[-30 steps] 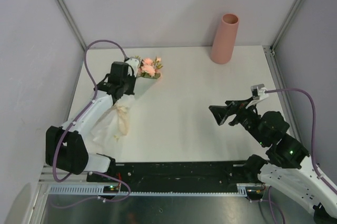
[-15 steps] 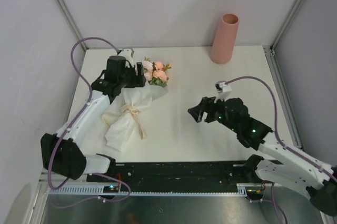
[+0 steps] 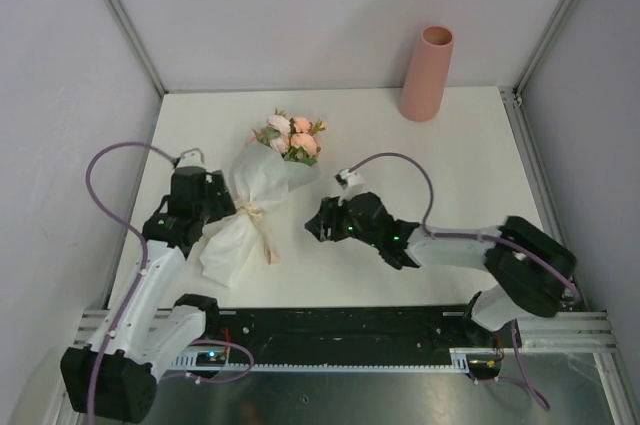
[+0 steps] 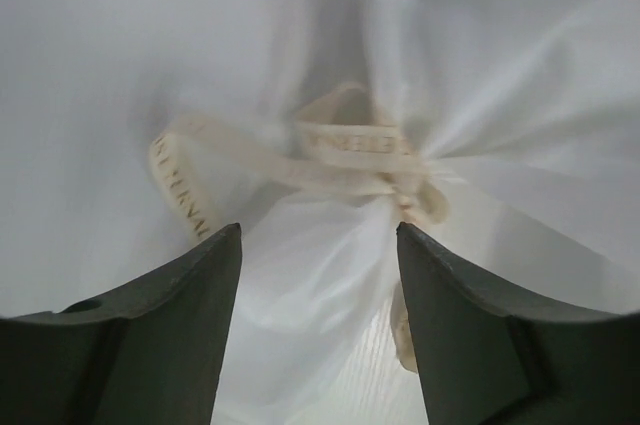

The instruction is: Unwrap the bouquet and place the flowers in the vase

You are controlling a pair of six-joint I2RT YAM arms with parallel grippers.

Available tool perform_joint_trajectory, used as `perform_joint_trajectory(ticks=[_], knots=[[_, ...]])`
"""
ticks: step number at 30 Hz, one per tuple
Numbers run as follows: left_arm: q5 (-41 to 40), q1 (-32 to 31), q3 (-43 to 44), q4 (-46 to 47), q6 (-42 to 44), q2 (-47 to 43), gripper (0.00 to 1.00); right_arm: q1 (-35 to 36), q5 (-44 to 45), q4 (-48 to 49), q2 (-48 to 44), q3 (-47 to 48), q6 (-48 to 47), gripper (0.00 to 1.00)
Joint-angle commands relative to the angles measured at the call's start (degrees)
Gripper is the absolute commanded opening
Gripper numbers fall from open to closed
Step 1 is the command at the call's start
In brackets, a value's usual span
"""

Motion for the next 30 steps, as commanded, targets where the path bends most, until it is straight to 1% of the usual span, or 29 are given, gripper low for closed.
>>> perform_joint_trajectory(ticks=[1,3,6,8,13,18,25,30], knots=[[3.3,9.4,-3.0,-0.2,-9.3,-1.7,0.67,2.6,4.2,11.7,8.9,8.5,-1.7,0.55],[4.4,13.7,-4.1,-0.1,-14.2,-1.8,0.66,3.4,5.6,10.6,13.1,12.7,-2.4,0.54],[1.9,17.6,-4.2,0.1,-21.4,-1.1,0.65,3.8,5.7,8.5,17.6,17.5,-1.5,0.53],[0.6,19.5,-3.3,0.1,-26.0,0.3,0.65,4.2,5.7,8.1,18.8,18.8,-0.9,0.52],[1.6,23.0,-2.8,2.7,-37.1,4.9,0.63,4.6,5.9,7.2,19.0,19.3,-2.4,0.52],[0.7,24.7,-2.9,5.3,-42.0,10.9,0.64,4.8,6.4,3.5,18.2,19.3,-3.2,0.52],[6.2,25.8,-3.5,9.7,-48.9,20.1,0.64,5.0,5.7,0.5,16.9,18.9,-4.5,0.52],[5.0,25.8,-3.1,11.7,-51.4,25.1,0.62,5.0,5.3,0.1,15.6,18.0,-5.4,0.51]])
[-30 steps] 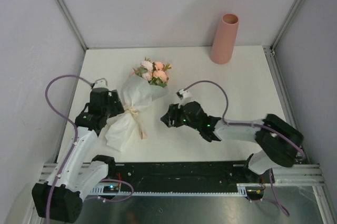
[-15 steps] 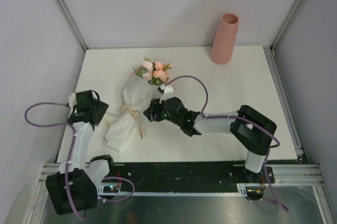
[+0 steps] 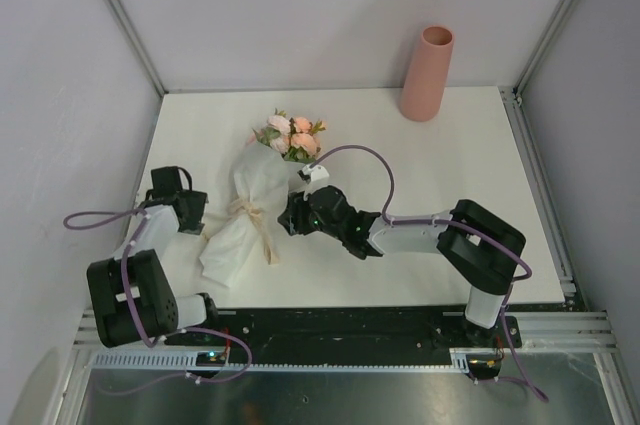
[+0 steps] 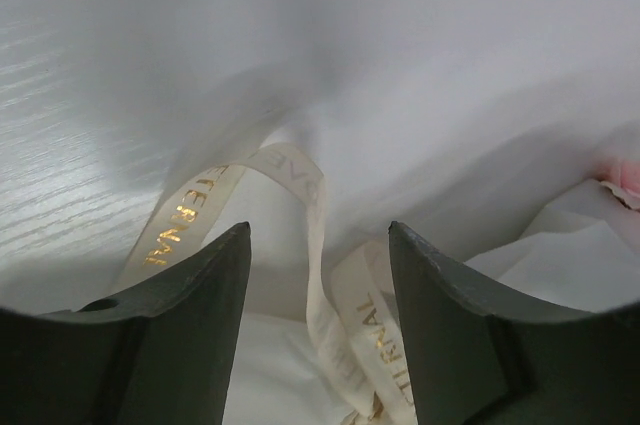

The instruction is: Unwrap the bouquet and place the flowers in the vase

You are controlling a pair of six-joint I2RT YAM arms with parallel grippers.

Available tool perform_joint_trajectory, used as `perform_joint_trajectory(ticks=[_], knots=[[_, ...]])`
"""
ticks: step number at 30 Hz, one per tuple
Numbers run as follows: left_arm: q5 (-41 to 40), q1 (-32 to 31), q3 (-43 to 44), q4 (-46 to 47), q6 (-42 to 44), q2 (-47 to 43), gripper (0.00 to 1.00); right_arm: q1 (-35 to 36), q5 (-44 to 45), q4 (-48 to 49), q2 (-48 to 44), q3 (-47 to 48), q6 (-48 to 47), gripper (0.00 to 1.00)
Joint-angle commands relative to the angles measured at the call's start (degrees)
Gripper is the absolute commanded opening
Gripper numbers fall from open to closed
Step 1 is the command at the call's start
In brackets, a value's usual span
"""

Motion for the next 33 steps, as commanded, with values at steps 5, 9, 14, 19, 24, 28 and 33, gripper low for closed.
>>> perform_joint_trajectory(ticks=[5,9,14,19,24,28,33], knots=[[0.6,0.6,2.0,5.6,-5.7,6.9,0.5,0.2,1.6,-1.0,-3.7,0.1,-2.9,0.51],[0.8,0.7,1.7,7.1,-6.2,7.7,0.16,0.2,4.6,-2.3,-4.8,-0.5,-2.9,0.51],[-0.9,0.5,1.9,7.4,-3.5,2.2,0.01,0.2,5.2,-2.7,-5.9,-0.9,-3.3,0.5],[-3.8,-1.5,4.1,8.2,6.0,-7.2,0.0,0.1,4.6,-2.5,-7.2,-1.0,-3.9,0.5],[-1.1,-5.1,4.7,9.6,13.7,-12.6,0.0,0.1,1.2,0.7,-8.4,-1.0,-7.5,0.51],[2.4,-7.5,4.2,10.4,19.7,-14.8,0.0,0.1,-3.2,4.9,-8.8,-1.0,-12.7,0.52],[11.5,-8.6,2.6,12.7,27.9,-18.1,0.0,0.0,-10.6,12.1,-7.5,-0.9,-19.5,0.55]])
